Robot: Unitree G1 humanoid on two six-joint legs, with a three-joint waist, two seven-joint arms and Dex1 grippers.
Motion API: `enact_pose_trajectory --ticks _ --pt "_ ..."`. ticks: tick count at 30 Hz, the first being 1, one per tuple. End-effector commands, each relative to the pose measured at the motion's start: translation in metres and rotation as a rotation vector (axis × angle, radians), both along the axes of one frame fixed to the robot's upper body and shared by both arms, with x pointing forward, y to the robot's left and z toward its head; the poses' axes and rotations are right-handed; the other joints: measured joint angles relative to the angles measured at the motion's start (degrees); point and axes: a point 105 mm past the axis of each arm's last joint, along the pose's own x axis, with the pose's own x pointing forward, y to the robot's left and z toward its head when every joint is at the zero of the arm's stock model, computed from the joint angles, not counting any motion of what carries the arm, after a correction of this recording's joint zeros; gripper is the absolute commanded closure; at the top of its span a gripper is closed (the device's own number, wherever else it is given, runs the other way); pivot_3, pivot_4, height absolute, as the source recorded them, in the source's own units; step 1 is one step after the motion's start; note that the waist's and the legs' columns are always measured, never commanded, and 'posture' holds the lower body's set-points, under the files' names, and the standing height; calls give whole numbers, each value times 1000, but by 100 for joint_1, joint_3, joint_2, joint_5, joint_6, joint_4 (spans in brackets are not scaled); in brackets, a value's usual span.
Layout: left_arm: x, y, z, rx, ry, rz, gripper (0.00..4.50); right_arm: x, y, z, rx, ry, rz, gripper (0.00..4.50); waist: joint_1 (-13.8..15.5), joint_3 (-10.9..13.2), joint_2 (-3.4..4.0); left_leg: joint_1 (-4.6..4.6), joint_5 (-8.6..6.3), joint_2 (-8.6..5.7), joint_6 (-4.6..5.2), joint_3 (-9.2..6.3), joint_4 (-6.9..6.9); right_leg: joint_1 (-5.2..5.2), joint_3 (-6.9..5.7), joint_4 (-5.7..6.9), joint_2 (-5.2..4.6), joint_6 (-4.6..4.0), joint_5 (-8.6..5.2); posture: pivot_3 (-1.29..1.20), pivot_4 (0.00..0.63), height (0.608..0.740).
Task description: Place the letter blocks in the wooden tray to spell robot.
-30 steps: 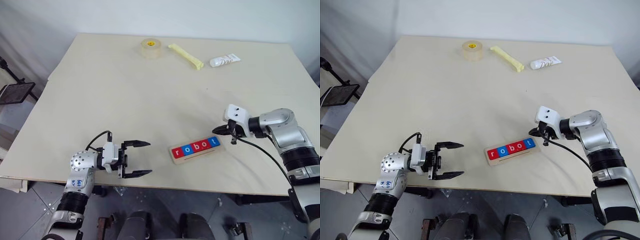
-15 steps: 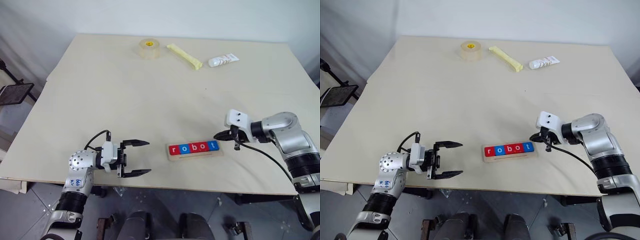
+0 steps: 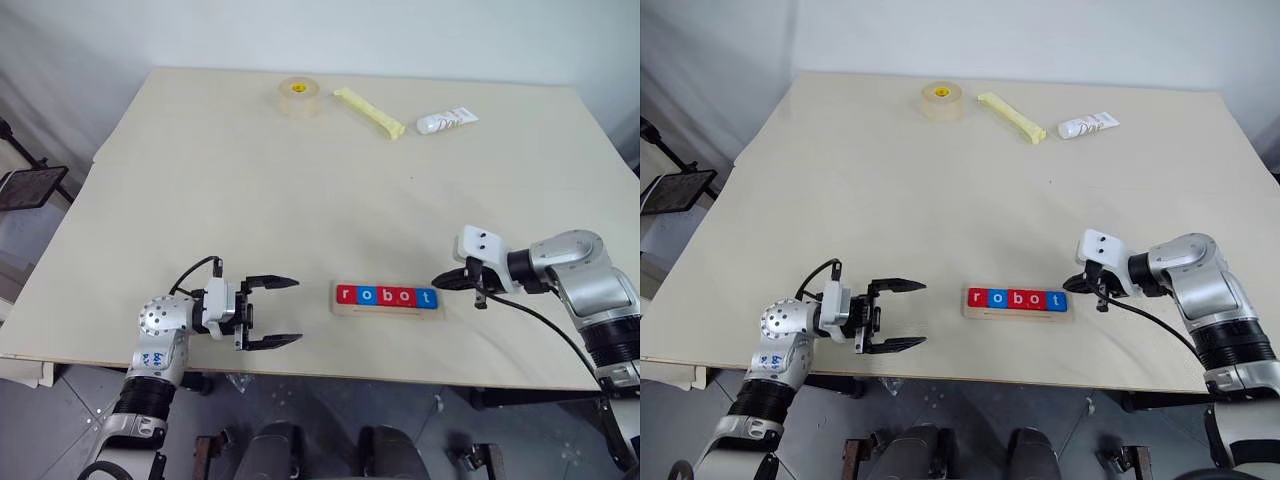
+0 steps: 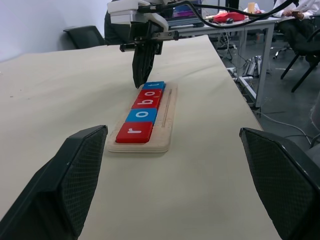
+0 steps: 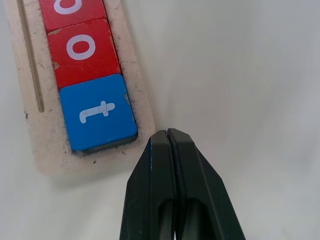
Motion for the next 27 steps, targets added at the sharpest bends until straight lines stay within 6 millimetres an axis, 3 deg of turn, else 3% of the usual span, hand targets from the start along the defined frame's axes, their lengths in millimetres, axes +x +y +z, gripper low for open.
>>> enact_pose_trajectory --ticks 1,4,8,14,17,22,27 --pt "2 0 4 -6 -25 -2 0 -1 -5 10 3 -33 -13 4461 1 0 0 0 0 0 0 0 0 0 0 0 0 0 0 0 150 740" --pt "4 0 4 -7 -28 -2 0 2 -8 12 -1 -58 -31 4461 3 0 0 0 0 0 0 0 0 0 0 0 0 0 0 0 150 740" --pt "8 3 7 -9 -34 4 0 13 -21 34 19 -169 -112 4461 7 0 0 -1 0 -1 0 0 0 0 0 0 0 0 0 0 150 740" --pt "17 13 14 -18 -40 27 0 -2 -31 48 132 -256 -113 4461 21 1 0 -2 0 -2 0 -2 0 1 -4 -1 0 0 0 0 150 740" --pt "25 20 23 -40 -43 55 0 -26 -37 47 248 -221 -76 3854 57 2 -2 -3 0 -2 0 -4 -1 2 -6 -1 -1 0 0 0 150 740" --pt "37 33 26 -22 -41 97 0 -61 -60 34 320 -205 -58 2253 135 3 -4 0 0 -5 2 9 -1 3 -5 -3 -2 2 1 0 150 740" --pt "47 40 33 -35 -62 173 0 -82 -80 31 399 -206 -58 490 136 4 -5 1 0 -4 2 11 -1 3 -5 -5 -2 2 1 0 150 740"
